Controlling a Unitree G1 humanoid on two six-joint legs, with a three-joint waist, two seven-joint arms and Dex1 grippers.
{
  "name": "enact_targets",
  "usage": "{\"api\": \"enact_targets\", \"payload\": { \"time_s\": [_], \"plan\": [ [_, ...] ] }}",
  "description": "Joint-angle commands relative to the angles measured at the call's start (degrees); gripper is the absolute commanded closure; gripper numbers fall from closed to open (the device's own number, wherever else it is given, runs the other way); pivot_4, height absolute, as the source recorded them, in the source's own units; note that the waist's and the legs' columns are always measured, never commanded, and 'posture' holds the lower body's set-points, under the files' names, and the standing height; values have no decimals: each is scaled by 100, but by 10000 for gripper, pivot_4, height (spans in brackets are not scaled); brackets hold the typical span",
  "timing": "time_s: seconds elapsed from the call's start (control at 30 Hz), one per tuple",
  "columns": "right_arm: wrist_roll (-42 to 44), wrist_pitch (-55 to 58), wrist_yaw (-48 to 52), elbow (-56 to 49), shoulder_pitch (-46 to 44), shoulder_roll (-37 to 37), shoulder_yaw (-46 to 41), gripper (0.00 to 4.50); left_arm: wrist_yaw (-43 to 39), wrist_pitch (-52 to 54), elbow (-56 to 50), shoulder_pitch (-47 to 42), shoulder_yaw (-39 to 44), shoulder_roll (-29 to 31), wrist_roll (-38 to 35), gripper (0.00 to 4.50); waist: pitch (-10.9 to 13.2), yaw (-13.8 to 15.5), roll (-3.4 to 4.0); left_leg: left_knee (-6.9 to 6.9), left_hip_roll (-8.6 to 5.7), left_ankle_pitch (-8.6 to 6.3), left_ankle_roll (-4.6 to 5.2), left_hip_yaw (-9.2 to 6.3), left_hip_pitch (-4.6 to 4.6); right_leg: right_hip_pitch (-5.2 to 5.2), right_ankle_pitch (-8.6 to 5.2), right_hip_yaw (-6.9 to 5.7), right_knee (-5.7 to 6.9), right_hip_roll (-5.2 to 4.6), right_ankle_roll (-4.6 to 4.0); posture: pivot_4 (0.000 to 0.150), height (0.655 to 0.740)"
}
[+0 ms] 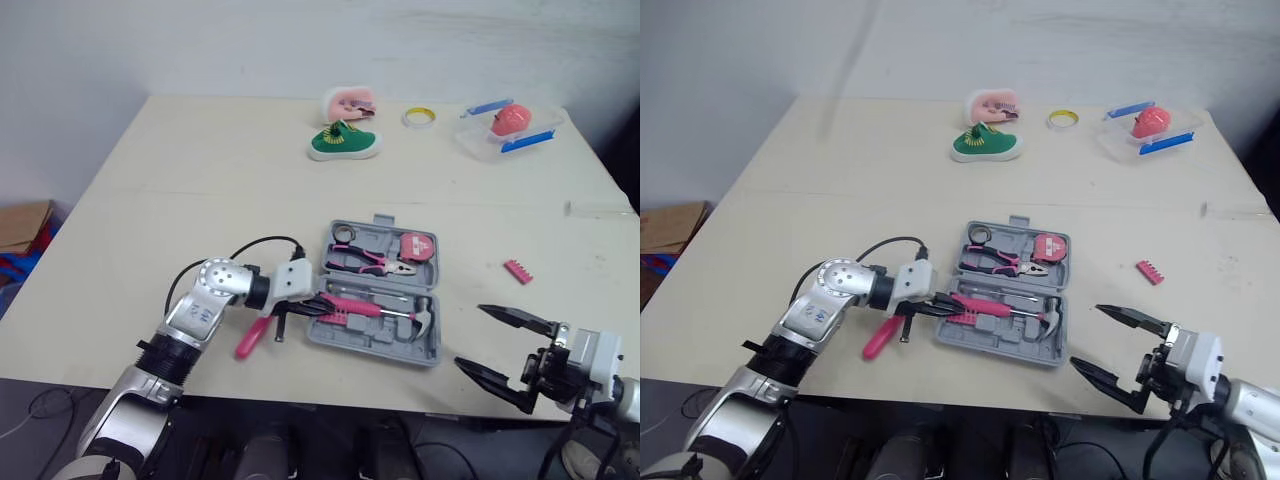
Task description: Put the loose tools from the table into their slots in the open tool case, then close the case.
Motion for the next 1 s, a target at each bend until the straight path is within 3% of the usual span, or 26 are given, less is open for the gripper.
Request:
{"api": "enact_targets", "payload": {
  "time_s": [0.03,0.07,0.17,0.27,0.43,0.77,1.0],
  "plan": [
    [104,-201,-98,84,101,33,-503,0,-79,-396,93,51,623,85,-480,43796,3,-4,-4,-1,0,0,0,0,0,0,0,-1,-1,1,0,1500,7400],
    [115,-207,-120,116,119,45,-572,0,-101,-436,121,61,738,86,-575,43796,3,-3,-4,-1,0,0,1,1,0,0,0,-2,-1,1,0,1500,7400],
    [161,-410,-331,698,243,85,-1332,0,-26,-727,267,494,1917,582,-1133,35494,5,-25,-5,1,-1,-4,6,2,1,2,1,0,0,-2,2,1500,7400],
    [69,-476,-801,1216,304,182,-1905,0,328,-810,602,981,2776,1107,-1273,21732,14,-73,-15,-16,4,-6,0,3,4,-5,-4,-1,-3,1,-6,1500,7400],
    [-423,-519,-1532,2050,479,139,-2452,0,758,-819,453,1800,3389,1518,-1166,661,18,-83,-5,-25,-7,-26,-24,3,4,-5,-2,1,-10,-16,-3,1500,7400],
    [-588,-1159,-1796,3032,867,155,-2989,0,1501,-339,435,3227,4977,1601,-1802,661,18,-140,-2,-89,-6,-18,-46,9,21,-12,-5,10,-35,-18,-9,1500,7400],
    [-568,-1129,-1580,2992,494,42,-2411,0,1587,-214,-274,3310,4721,1374,-1833,661,19,-151,-3,-91,-5,-16,-47,15,21,-11,-4,13,-35,-15,-6,1500,7400]
  ]
}}
